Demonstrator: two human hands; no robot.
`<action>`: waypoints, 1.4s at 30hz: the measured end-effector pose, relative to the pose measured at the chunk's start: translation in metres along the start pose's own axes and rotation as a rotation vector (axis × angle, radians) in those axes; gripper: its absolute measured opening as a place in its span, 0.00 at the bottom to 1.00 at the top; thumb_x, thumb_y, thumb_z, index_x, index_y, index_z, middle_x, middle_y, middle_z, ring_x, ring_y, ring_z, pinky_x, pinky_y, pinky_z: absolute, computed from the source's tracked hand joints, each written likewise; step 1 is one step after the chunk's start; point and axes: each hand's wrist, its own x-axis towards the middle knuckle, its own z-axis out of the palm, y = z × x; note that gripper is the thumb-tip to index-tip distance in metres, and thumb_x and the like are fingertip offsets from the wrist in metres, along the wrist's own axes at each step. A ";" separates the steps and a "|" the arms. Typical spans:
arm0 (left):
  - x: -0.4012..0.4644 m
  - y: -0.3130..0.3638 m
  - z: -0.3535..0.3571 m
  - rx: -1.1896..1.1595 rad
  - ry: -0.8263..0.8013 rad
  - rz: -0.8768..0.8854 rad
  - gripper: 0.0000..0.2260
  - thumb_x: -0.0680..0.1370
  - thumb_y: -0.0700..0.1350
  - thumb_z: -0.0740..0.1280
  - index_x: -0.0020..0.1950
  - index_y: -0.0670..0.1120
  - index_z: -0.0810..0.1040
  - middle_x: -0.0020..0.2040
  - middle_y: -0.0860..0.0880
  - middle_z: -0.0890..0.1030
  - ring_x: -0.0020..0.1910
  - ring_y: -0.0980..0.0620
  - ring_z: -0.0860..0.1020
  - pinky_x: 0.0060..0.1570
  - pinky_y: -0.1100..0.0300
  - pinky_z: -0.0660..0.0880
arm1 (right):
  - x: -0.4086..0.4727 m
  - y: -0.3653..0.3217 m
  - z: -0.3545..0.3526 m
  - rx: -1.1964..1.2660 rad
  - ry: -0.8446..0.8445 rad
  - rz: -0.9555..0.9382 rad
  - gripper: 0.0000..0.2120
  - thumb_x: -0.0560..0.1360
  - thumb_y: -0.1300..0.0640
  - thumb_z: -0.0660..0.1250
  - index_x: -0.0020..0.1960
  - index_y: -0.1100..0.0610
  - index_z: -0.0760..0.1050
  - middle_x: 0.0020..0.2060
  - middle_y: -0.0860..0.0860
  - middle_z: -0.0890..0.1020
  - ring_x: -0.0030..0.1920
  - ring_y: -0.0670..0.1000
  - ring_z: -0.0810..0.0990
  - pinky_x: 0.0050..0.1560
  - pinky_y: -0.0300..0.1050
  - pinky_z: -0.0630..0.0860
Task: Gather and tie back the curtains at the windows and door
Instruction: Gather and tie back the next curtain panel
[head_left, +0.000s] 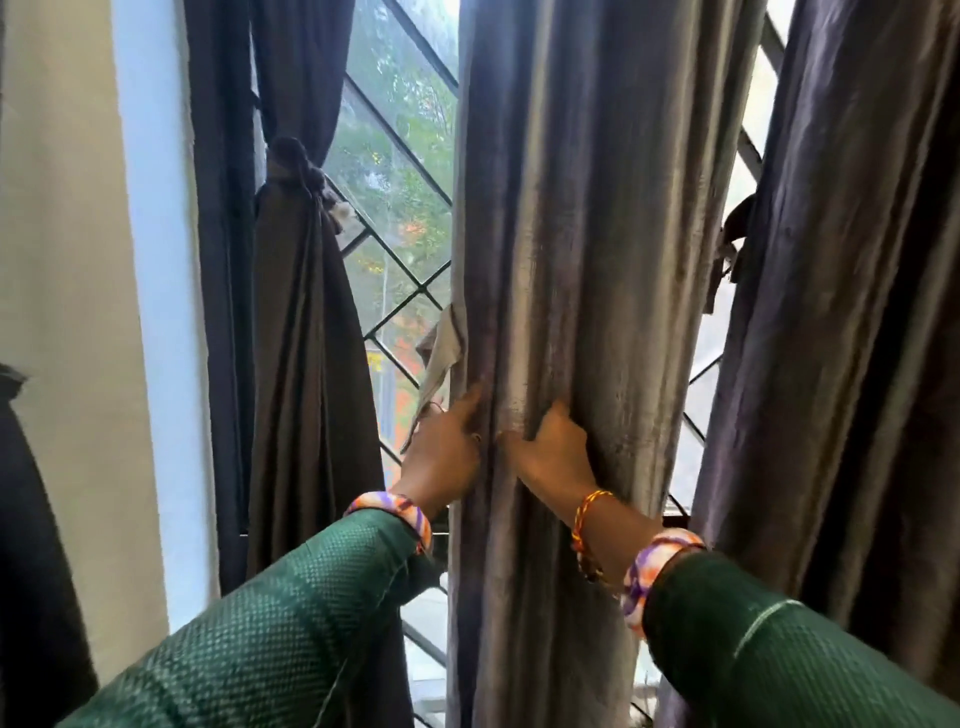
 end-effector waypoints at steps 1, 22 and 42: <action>-0.001 0.001 0.000 0.054 0.069 -0.015 0.28 0.74 0.40 0.63 0.73 0.52 0.63 0.62 0.37 0.73 0.61 0.39 0.73 0.60 0.51 0.71 | 0.000 0.001 0.003 -0.029 0.016 -0.017 0.26 0.74 0.57 0.68 0.67 0.64 0.64 0.60 0.61 0.78 0.59 0.59 0.77 0.55 0.45 0.74; -0.078 0.045 -0.011 0.209 0.401 0.015 0.14 0.77 0.43 0.61 0.40 0.34 0.78 0.42 0.34 0.80 0.43 0.36 0.78 0.38 0.51 0.68 | -0.073 0.004 -0.045 -0.190 -0.117 -0.677 0.22 0.73 0.61 0.61 0.67 0.52 0.70 0.52 0.59 0.82 0.51 0.62 0.81 0.50 0.55 0.78; -0.110 0.041 -0.017 0.109 0.502 0.056 0.13 0.73 0.45 0.57 0.34 0.38 0.71 0.31 0.37 0.75 0.31 0.41 0.74 0.33 0.58 0.60 | -0.084 0.018 -0.040 -0.110 -0.214 -0.395 0.37 0.75 0.69 0.55 0.77 0.51 0.41 0.49 0.63 0.79 0.48 0.63 0.79 0.45 0.51 0.75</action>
